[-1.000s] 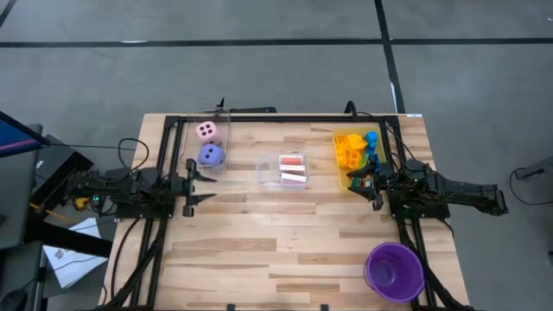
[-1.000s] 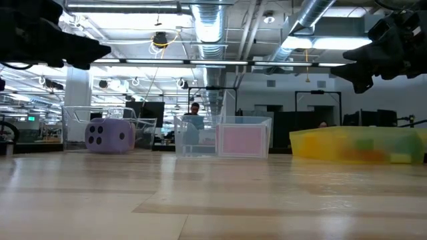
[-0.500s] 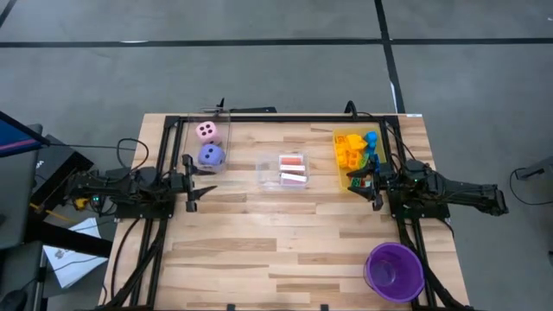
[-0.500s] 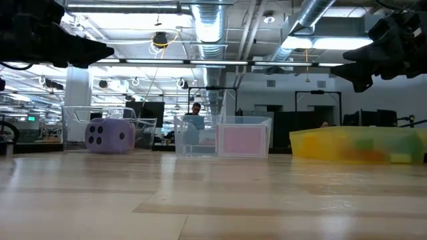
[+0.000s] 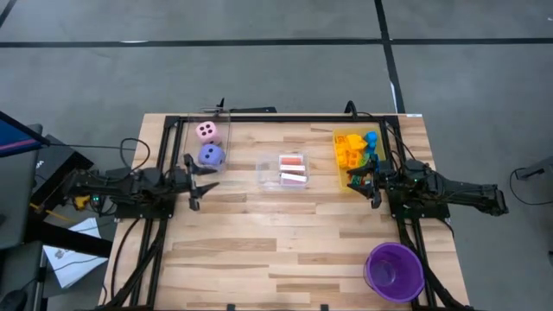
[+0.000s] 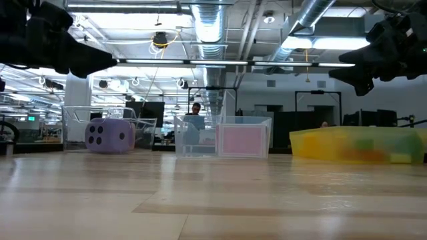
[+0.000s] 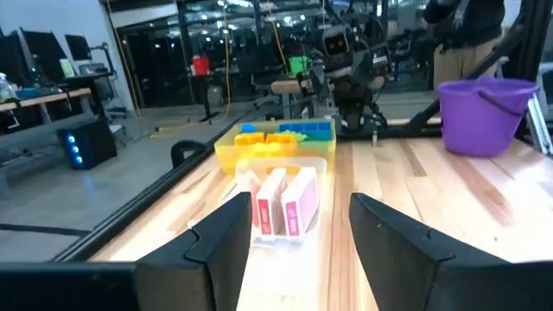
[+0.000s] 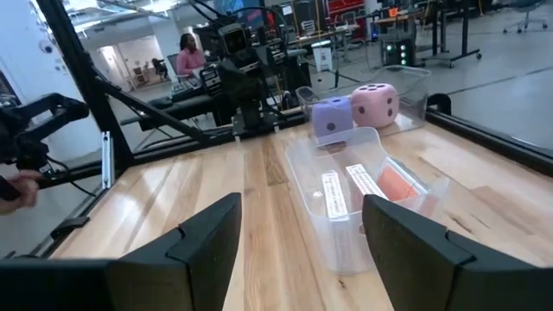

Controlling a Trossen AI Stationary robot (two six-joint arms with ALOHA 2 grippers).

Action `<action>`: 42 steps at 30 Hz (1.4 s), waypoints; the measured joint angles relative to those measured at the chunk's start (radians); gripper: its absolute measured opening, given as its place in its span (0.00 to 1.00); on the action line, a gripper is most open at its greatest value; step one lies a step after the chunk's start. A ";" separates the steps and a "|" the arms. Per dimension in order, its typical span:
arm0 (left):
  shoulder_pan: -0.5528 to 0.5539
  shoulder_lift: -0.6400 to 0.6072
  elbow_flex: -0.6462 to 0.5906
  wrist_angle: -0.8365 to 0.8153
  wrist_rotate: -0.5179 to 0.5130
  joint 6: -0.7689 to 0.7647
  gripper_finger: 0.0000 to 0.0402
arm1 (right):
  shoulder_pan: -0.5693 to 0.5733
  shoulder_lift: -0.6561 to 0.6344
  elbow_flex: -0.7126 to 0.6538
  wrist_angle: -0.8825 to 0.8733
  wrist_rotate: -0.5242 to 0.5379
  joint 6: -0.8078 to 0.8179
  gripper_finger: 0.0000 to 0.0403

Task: Pick & Place Toys
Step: Return to Home Position

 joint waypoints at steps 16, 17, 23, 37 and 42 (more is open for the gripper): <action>0.000 0.141 0.000 0.002 0.000 0.000 0.48 | 0.000 0.000 0.000 0.000 0.000 -0.004 0.58; 0.000 0.148 0.000 0.002 0.000 -0.001 0.48 | 0.000 0.000 0.000 0.000 0.000 -0.004 0.58; 0.000 0.183 0.000 0.002 0.000 -0.001 0.48 | 0.000 0.000 0.000 0.000 0.000 -0.004 0.58; 0.000 0.219 0.001 0.003 0.000 0.000 0.48 | 0.000 0.000 0.000 0.000 0.000 -0.003 0.58; 0.000 0.219 0.001 0.003 0.001 0.000 0.48 | 0.000 0.000 0.000 0.000 0.000 -0.003 0.58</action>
